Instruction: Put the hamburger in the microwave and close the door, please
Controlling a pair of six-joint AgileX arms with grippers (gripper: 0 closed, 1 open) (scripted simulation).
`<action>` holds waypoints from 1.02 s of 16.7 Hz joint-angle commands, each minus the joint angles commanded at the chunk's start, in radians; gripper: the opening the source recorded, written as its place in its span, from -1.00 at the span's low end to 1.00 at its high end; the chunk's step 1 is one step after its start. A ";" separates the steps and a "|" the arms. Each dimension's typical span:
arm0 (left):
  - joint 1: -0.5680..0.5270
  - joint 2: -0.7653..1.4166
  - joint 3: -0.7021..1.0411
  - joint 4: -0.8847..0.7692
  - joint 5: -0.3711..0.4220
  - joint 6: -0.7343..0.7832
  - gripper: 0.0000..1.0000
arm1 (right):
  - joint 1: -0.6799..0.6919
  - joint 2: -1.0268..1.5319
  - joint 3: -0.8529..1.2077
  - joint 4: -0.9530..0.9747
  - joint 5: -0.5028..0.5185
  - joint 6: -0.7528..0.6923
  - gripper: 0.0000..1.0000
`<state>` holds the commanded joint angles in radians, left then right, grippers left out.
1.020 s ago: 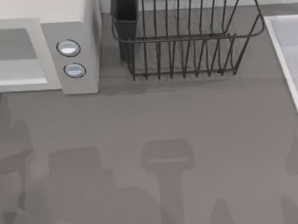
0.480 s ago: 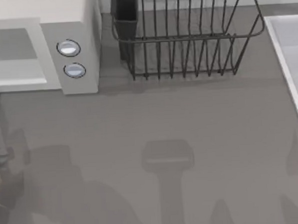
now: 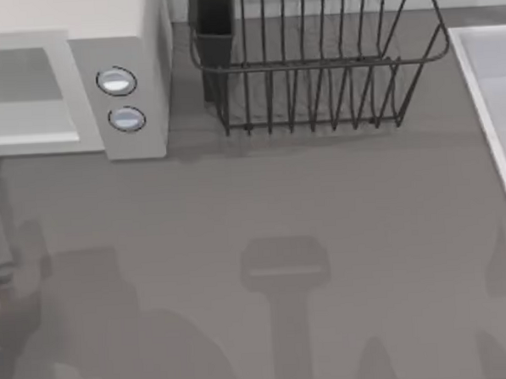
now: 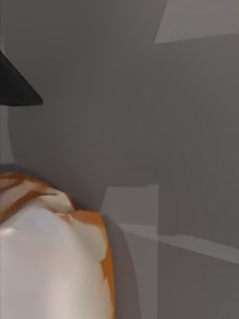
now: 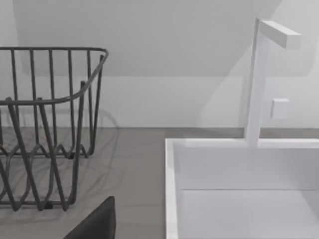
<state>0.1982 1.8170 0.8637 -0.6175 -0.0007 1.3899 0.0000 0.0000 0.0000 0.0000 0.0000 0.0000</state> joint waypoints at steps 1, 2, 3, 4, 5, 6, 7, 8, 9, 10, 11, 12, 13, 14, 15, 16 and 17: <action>0.000 0.000 0.000 0.000 0.000 0.000 0.85 | 0.000 0.000 0.000 0.000 0.000 0.000 1.00; 0.000 0.000 0.000 0.000 0.000 0.000 0.70 | 0.000 0.000 0.000 0.000 0.000 0.000 1.00; 0.000 0.000 0.000 0.000 0.000 0.000 0.55 | 0.000 0.000 0.000 0.000 0.000 0.000 1.00; 0.000 0.000 0.000 0.000 0.000 0.000 0.40 | 0.000 0.000 0.000 0.000 0.000 0.000 1.00; 0.000 0.000 0.000 0.000 0.000 0.000 0.25 | 0.000 0.000 0.000 0.000 0.000 0.000 1.00; 0.000 0.000 0.000 0.000 0.000 0.000 0.10 | 0.000 0.000 0.000 0.000 0.000 0.000 1.00; 0.000 0.000 0.000 0.000 0.000 0.000 -0.06 | 0.000 0.000 0.000 0.000 0.000 0.000 1.00; 0.000 0.000 0.000 0.000 0.000 0.000 -0.21 | 0.000 0.000 0.000 0.000 0.000 0.000 1.00; 0.000 0.000 0.000 0.000 0.000 0.000 -0.36 | 0.000 0.000 0.000 0.000 0.000 0.000 1.00; 0.000 0.000 0.000 0.000 0.000 0.000 -0.51 | 0.000 0.000 0.000 0.000 0.000 0.000 1.00; 0.000 0.000 0.000 0.000 0.000 0.000 -0.66 | 0.000 0.000 0.000 0.000 0.000 0.000 1.00; 0.000 0.000 0.000 0.000 0.000 0.000 -0.81 | 0.000 0.000 0.000 0.000 0.000 0.000 1.00; 0.000 0.000 0.000 0.000 0.000 0.000 -0.96 | 0.000 0.000 0.000 0.000 0.000 0.000 1.00; 0.000 0.000 0.000 0.000 0.000 0.000 -1.00 | 0.000 0.000 0.000 0.000 0.000 0.000 1.00; 0.000 0.000 0.000 0.000 0.000 0.000 -1.00 | 0.000 0.000 0.000 0.000 0.000 0.000 1.00; 0.000 0.000 0.000 0.000 0.000 0.000 -1.00 | 0.000 0.000 0.000 0.000 0.000 0.000 1.00; 0.000 0.000 0.000 0.000 0.000 0.000 -1.00 | 0.000 0.000 0.000 0.000 0.000 0.000 1.00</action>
<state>0.1982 1.8170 0.8637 -0.6175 -0.0007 1.3899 0.0000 0.0000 0.0000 0.0000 0.0000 0.0000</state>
